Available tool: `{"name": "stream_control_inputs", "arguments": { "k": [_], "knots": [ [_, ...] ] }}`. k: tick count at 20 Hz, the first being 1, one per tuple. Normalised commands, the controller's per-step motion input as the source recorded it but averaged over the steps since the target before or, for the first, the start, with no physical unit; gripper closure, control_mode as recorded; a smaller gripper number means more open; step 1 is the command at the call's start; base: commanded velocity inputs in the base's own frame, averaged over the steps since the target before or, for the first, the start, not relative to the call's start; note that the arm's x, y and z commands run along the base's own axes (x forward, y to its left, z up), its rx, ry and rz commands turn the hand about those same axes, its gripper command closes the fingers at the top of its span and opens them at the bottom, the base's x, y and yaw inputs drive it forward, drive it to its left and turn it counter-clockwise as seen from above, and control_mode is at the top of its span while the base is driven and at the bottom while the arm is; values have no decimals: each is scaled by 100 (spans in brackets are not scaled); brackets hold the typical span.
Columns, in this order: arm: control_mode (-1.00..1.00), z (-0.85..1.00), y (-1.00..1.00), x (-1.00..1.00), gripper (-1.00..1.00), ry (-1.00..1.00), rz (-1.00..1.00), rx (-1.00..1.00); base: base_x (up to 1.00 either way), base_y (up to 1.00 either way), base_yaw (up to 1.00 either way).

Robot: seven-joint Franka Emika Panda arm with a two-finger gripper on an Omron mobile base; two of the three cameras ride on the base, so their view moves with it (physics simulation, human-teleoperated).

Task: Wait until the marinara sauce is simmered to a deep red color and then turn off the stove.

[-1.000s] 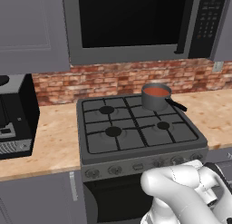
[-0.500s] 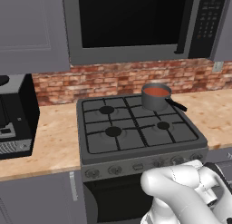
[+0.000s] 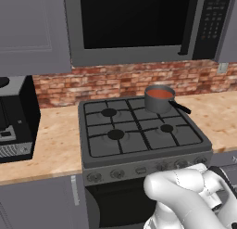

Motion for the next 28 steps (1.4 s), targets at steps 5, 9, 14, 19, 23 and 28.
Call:
{"name": "stream_control_inputs", "arguments": {
  "k": [5,9,14,19,23,28],
  "knots": [
    [-100,0,0,0,100,0,0,0,0,0,0],
    [-100,0,0,0,100,0,0,0,0,0,0],
    [-100,0,0,0,100,0,0,0,0,0,0],
    [-100,0,0,0,100,0,0,0,0,0,0],
    [-100,0,0,0,100,0,0,0,0,0,0],
    [-100,0,0,0,100,0,0,0,0,0,0]
  ]
}}
